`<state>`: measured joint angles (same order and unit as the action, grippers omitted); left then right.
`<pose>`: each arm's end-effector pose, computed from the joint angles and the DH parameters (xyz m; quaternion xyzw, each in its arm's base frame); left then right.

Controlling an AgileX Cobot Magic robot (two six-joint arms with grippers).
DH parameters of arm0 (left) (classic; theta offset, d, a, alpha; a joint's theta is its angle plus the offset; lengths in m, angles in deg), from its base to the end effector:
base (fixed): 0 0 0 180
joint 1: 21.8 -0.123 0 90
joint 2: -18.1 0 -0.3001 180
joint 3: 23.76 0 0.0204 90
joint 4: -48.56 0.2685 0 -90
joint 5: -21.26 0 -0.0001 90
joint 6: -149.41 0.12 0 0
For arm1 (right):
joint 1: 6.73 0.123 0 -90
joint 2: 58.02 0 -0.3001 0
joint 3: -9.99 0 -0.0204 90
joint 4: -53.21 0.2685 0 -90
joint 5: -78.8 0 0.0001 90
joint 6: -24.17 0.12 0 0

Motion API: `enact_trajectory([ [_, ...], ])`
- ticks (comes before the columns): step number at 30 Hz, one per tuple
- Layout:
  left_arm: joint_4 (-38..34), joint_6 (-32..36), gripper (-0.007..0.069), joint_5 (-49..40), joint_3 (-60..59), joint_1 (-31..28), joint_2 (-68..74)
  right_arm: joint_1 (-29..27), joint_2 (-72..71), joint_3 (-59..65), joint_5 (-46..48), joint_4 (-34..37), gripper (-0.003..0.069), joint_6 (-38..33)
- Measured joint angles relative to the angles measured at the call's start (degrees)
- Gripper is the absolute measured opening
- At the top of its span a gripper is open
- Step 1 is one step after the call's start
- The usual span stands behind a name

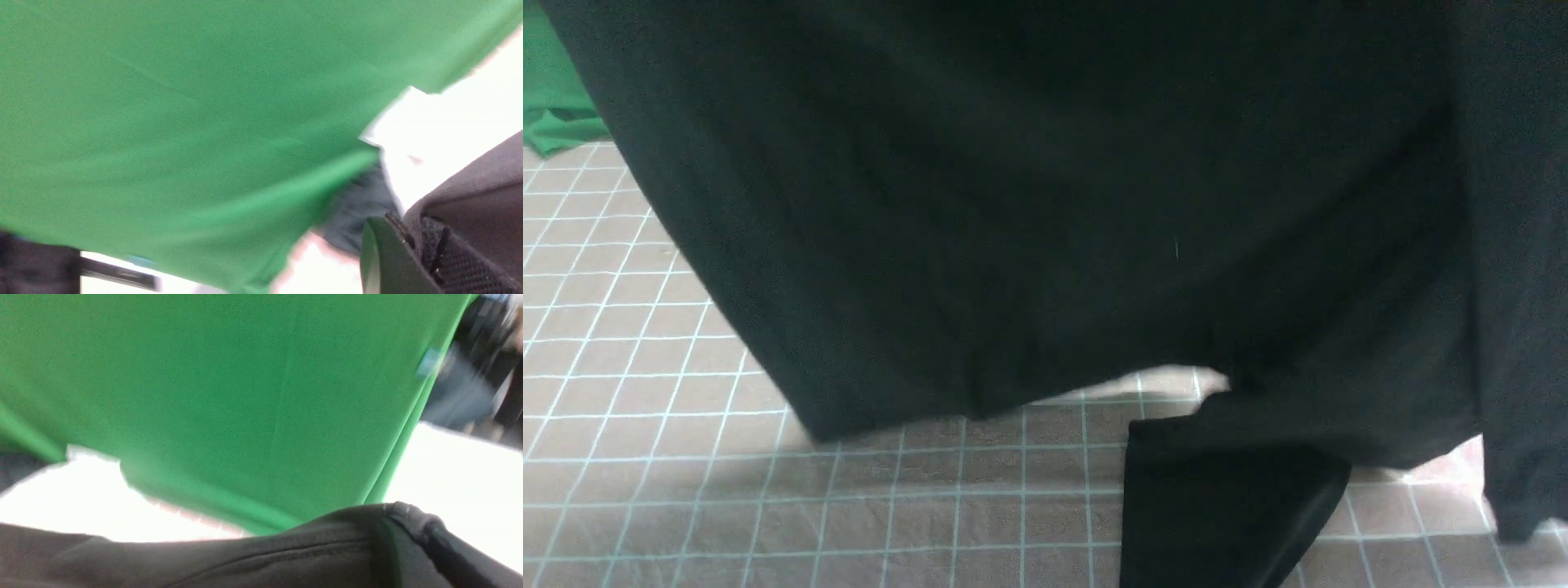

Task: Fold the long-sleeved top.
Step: Spread the long sleeves with your arms and place them on the tabletop

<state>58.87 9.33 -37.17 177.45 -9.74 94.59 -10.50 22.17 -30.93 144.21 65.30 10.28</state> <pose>0.2462 -0.0339 0.5375 0.3632 0.7507 0.2183 0.5069 0.2182 0.0085 0.6105 -0.0932 0.7821 0.0081 0.6161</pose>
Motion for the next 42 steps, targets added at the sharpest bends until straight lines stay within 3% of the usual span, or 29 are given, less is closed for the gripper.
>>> enact_trajectory([
  [8, -2.0, -3.9, 0.0011, 1.7, -15.0, 0.0, 0.9, 0.0, -4.7, 19.9, -2.5, 0.2, 0.0055, 3.2],
  [14, -1.7, -4.5, 0.0011, 15.0, -16.9, -1.5, 8.2, 0.0, 1.4, 29.3, -21.0, 8.5, 0.0055, -1.1],
  [18, -1.3, -4.6, 0.0011, 25.2, 0.8, -6.6, 19.7, 0.1, 15.0, 15.8, -35.9, 27.8, 0.0055, -17.9],
  [20, -1.0, -4.6, 0.0011, 26.9, 10.4, -8.2, 23.8, 0.1, 18.9, 6.5, -38.9, 32.3, 0.0055, -21.1],
  [21, -0.9, -4.6, 0.0011, 27.5, 14.0, -8.4, 24.5, 0.1, 19.6, 4.1, -39.5, 33.0, 0.0055, -21.5],
  [25, -5.3, -2.4, 0.0011, 27.9, 39.1, -9.1, 27.5, -0.1, 24.3, -24.3, -42.4, 35.7, 0.0055, -22.7],
  [29, -15.2, 6.6, 0.0011, 27.7, 46.5, -9.1, 24.2, -0.5, 25.3, -41.5, -43.2, 36.1, 0.0055, -22.4],
  [31, -20.0, 12.4, 0.0011, 25.7, 46.6, -9.1, 20.9, -0.5, 25.0, -48.4, -41.4, 33.0, 0.0055, -19.3],
  [35, -22.3, 15.0, 0.0011, 17.1, 37.5, -9.1, 16.2, -0.5, 24.2, -51.8, -25.2, 21.4, 0.0055, -8.9],
  [36, -22.3, 15.0, 0.0011, 16.7, 36.7, -9.1, 15.8, -0.5, 24.2, -51.8, -25.2, 21.4, 0.0055, -8.5],
  [37, -22.1, 15.2, 0.0011, 14.1, 30.7, -9.1, 14.6, -0.5, 25.0, -51.8, -16.0, 17.9, 0.0055, -5.1],
  [38, -22.0, 15.2, 0.0011, 13.5, 28.7, -9.1, 14.2, -0.5, 25.4, -51.8, -13.6, 16.4, 0.0055, -4.3],
  [39, -20.8, 15.1, 0.0011, 11.5, 18.6, -9.1, 12.8, -0.3, 26.2, -49.1, -5.3, 12.5, 0.0055, -0.7],
  [42, -17.4, 14.0, 0.0011, 11.6, 0.3, -9.1, 10.0, 0.5, 25.2, -39.6, 2.6, 8.7, 0.0055, 2.1],
])
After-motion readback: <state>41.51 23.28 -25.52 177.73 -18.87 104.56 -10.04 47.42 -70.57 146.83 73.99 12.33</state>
